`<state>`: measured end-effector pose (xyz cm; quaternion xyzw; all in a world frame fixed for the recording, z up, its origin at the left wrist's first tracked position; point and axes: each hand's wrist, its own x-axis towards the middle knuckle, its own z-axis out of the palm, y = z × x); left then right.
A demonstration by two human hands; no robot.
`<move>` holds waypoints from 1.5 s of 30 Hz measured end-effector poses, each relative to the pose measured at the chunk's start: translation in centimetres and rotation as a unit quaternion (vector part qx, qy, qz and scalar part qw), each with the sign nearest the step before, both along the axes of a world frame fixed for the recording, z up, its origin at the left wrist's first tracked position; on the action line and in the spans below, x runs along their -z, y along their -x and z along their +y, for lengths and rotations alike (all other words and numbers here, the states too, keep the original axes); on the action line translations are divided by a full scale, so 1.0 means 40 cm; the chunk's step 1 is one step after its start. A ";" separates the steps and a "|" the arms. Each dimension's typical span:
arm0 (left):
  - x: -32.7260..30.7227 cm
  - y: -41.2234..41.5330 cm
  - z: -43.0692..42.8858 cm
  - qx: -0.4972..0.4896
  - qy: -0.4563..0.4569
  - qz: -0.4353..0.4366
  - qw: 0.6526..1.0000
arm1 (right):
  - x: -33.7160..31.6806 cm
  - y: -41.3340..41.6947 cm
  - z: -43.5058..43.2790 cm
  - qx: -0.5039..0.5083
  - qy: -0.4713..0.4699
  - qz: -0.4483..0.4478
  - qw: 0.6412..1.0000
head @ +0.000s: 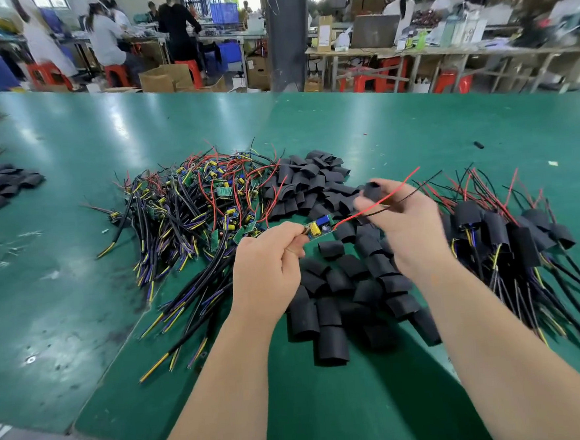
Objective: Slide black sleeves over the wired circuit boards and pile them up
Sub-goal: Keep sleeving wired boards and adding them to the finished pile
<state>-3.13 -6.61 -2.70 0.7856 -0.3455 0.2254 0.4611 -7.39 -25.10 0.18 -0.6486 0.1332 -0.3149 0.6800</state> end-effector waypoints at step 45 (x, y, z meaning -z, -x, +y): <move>-0.001 0.018 0.016 0.002 -0.039 -0.009 0.999 | -0.057 0.145 -0.015 -0.119 -0.518 -0.167 0.830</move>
